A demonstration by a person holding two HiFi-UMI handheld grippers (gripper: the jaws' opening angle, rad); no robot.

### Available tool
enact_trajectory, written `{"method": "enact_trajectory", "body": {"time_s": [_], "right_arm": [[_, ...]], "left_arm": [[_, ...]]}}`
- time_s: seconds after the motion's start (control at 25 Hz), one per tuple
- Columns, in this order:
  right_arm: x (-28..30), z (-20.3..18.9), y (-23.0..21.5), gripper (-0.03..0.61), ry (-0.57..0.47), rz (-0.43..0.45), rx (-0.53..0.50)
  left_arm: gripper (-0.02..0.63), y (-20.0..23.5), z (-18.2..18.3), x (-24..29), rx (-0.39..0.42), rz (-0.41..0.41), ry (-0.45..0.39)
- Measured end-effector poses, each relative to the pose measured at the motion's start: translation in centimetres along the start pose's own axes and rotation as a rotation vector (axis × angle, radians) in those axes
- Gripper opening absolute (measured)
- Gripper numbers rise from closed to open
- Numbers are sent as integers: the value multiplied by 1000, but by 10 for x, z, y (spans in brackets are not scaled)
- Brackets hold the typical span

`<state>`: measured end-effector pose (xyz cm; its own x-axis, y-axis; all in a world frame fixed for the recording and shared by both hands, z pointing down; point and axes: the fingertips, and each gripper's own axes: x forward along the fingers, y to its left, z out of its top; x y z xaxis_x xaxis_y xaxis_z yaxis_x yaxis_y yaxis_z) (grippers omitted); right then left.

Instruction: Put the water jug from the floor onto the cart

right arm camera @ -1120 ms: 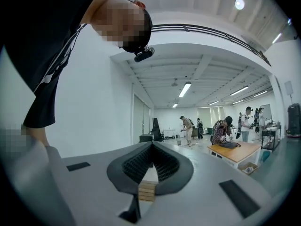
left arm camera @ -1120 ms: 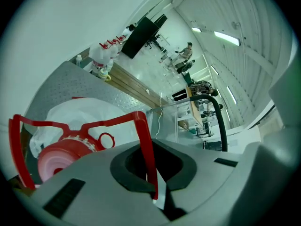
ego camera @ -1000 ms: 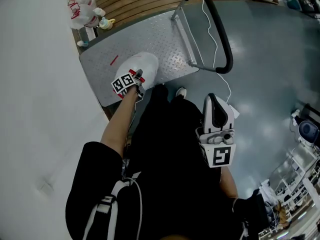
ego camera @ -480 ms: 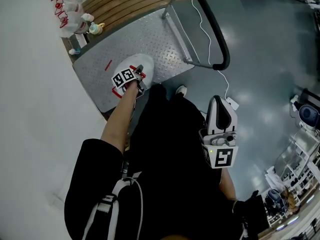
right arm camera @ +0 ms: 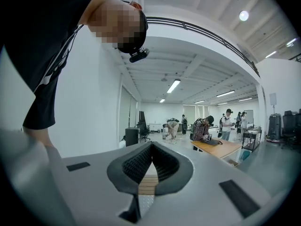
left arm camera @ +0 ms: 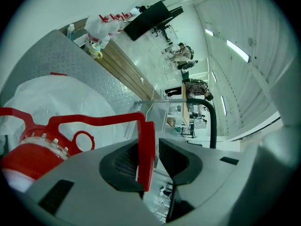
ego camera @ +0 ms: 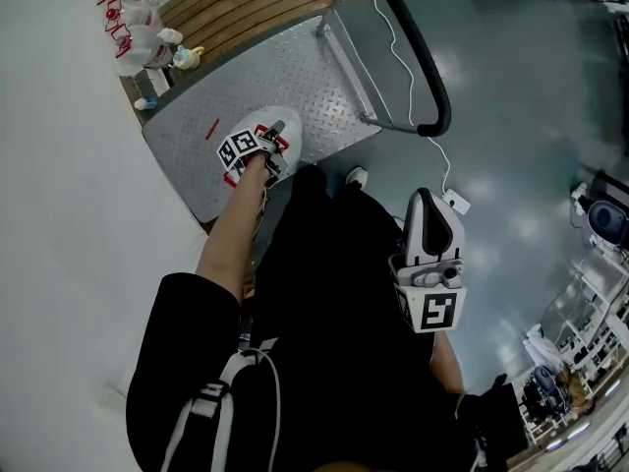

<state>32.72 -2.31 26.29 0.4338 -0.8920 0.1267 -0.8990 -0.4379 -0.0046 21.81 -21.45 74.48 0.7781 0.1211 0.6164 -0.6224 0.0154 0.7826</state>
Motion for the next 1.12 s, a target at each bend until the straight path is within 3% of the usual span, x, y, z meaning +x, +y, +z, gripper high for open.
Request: {"method": "enact_trajectory", "body": {"time_s": [0.12, 0.32, 0.48, 0.56, 0.68, 0.8, 1.0, 1.12], "right_arm": [[0, 0, -8, 14, 2, 1, 13], [-1, 2, -5, 14, -23, 14, 25], [-1, 4, -4, 14, -16, 10, 18], [0, 4, -7, 14, -23, 19, 29], [-1, 5, -11, 14, -37, 14, 47], [-4, 8, -16, 14, -45, 2, 49], [-5, 10, -26, 14, -61, -22, 61], [-5, 13, -30, 14, -74, -39, 68]], "left_arm": [[178, -9, 0, 2, -7, -15, 11], [232, -10, 0, -4, -60, -1, 37], [280, -8, 7, -9, -245, -41, -16], [293, -9, 11, -5, -301, -50, -34], [293, -8, 12, 1, -268, -31, -28], [306, -11, 2, 7, -237, -17, 38], [336, -17, -2, 4, -289, -40, 112], [337, -14, 1, -5, -252, 20, 113]]}}
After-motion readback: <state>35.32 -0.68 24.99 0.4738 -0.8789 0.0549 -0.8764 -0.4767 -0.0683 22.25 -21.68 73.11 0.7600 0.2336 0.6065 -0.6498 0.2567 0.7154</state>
